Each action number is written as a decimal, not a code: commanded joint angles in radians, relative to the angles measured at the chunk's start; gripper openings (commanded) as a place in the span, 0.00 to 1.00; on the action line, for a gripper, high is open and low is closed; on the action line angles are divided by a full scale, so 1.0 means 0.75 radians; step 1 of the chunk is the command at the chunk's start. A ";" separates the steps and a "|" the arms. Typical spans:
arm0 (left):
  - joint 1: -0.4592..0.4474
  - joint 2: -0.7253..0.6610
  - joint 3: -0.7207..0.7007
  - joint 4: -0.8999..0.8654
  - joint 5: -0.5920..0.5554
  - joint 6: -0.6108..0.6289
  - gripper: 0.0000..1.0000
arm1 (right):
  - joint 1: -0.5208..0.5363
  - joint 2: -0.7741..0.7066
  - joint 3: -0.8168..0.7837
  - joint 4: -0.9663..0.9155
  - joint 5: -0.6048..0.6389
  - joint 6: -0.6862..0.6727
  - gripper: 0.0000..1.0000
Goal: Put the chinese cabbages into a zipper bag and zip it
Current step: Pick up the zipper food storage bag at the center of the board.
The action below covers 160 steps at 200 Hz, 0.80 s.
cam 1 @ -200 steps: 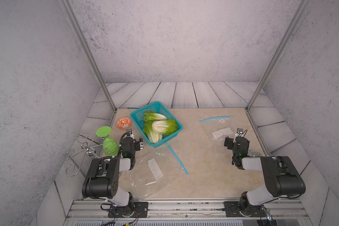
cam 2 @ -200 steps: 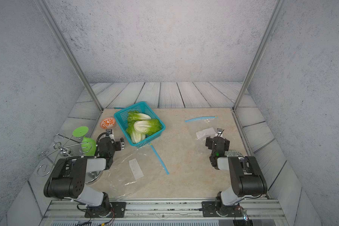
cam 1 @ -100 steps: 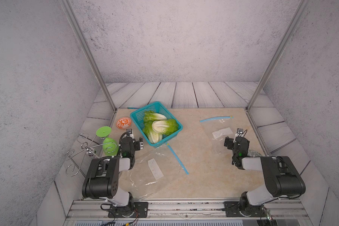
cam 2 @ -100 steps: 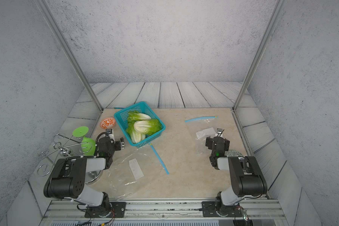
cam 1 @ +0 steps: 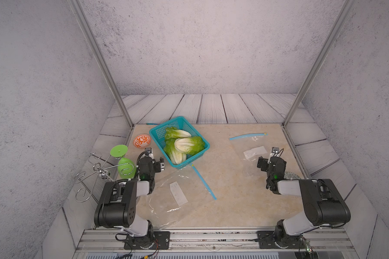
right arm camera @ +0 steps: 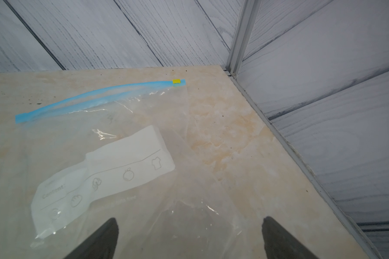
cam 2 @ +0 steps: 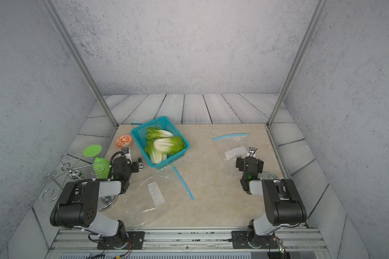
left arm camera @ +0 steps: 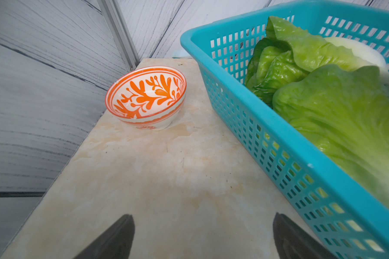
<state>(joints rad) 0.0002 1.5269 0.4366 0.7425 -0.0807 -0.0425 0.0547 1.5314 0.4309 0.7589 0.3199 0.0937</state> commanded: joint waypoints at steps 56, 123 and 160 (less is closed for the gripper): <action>-0.050 -0.317 0.030 -0.331 -0.209 -0.103 0.99 | 0.040 -0.218 0.336 -0.722 0.068 0.118 0.99; -0.168 -0.626 0.149 -0.764 -0.393 -0.340 0.98 | 0.064 -0.421 0.620 -1.421 -0.136 0.710 0.99; -0.166 -0.668 0.338 -1.175 -0.080 -0.579 0.98 | 0.008 -0.401 0.627 -1.453 -0.616 0.844 0.96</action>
<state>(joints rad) -0.1200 1.0512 0.6144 0.0959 -0.2840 -0.3271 0.0685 1.2362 0.8860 -0.2092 0.0937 0.6258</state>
